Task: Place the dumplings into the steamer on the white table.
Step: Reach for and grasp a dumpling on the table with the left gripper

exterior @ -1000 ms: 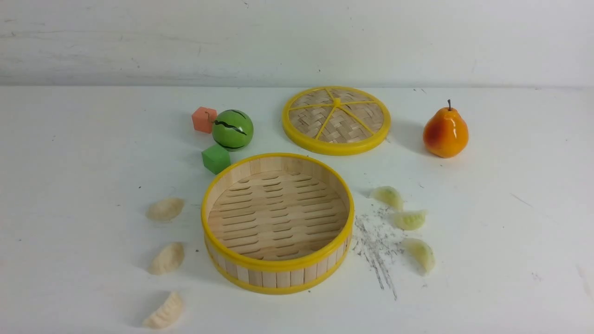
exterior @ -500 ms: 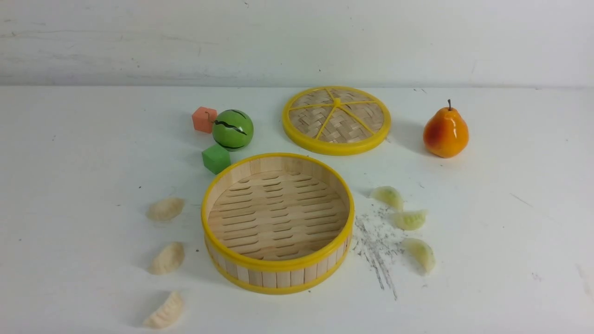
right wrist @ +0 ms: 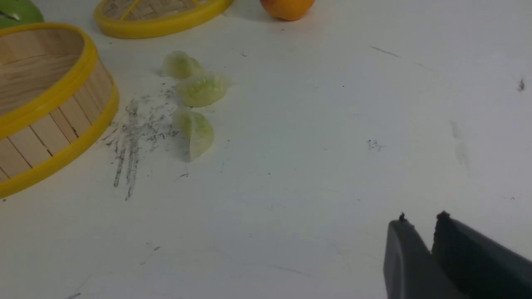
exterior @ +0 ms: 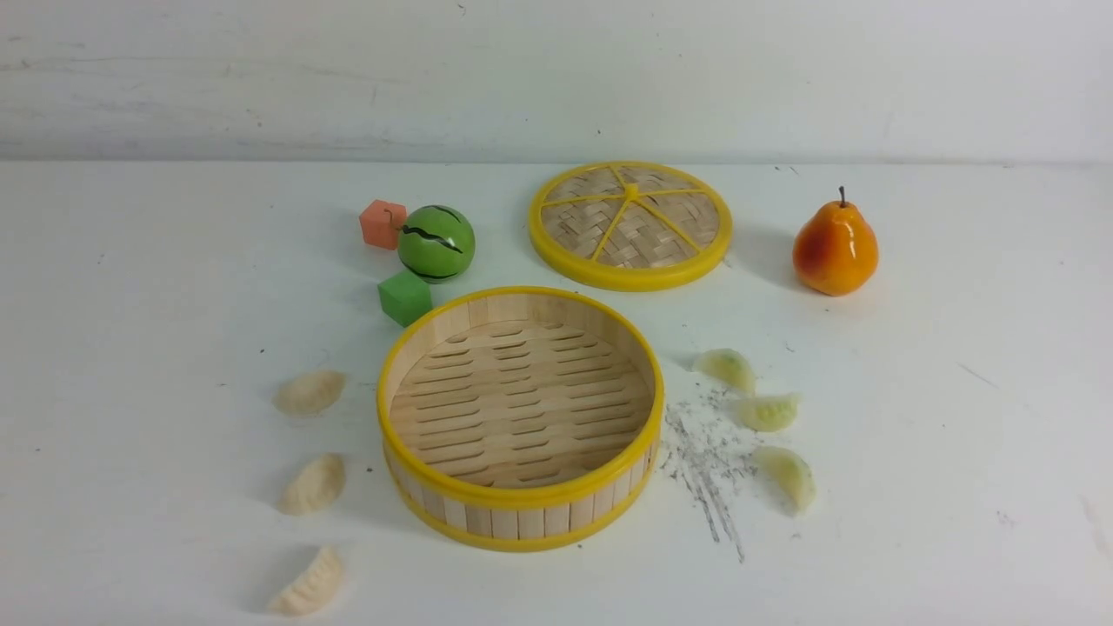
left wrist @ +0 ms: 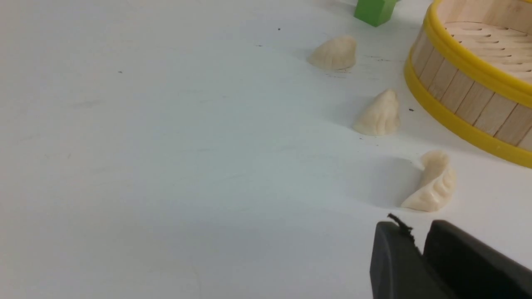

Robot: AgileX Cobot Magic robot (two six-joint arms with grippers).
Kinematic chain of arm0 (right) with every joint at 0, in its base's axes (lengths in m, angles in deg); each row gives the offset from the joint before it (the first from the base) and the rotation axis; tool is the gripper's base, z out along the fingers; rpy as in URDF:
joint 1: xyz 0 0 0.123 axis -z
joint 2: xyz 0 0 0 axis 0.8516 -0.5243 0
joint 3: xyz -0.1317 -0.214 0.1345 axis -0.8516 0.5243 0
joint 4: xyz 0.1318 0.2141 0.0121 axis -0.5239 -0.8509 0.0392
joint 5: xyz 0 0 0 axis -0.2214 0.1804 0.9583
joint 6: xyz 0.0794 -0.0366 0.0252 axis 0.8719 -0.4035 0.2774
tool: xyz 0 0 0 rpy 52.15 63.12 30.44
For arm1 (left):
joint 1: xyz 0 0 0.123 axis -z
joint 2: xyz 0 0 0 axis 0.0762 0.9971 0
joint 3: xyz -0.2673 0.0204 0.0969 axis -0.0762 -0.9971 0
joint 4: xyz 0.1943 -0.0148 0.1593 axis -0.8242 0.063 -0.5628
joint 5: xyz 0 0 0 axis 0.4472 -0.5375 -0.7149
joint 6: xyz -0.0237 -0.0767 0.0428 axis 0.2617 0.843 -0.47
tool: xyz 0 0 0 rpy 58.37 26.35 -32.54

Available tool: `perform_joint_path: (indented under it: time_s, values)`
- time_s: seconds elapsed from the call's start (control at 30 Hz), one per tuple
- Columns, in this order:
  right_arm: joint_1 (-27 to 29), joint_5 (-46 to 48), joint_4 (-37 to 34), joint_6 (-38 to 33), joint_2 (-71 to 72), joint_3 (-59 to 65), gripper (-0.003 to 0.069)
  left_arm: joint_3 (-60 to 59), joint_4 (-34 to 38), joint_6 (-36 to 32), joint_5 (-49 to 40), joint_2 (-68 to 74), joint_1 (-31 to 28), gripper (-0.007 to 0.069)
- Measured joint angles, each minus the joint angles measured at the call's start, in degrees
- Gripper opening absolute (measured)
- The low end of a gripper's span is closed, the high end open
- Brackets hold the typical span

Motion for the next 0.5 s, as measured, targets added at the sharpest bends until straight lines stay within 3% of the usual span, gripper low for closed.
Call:
perform_joint_path:
  time_s: [0.2,0.5]
  values:
    - [0.0,0.0,0.15,0.0,0.0,0.0,0.0115,0.0,0.07,0.0,3.01,0.0,0.0,0.0111]
    - [0.0,-6.27,3.95,0.0,0.0,0.65,0.0122,0.0,0.45,0.0,25.29,0.0,0.0,0.0112]
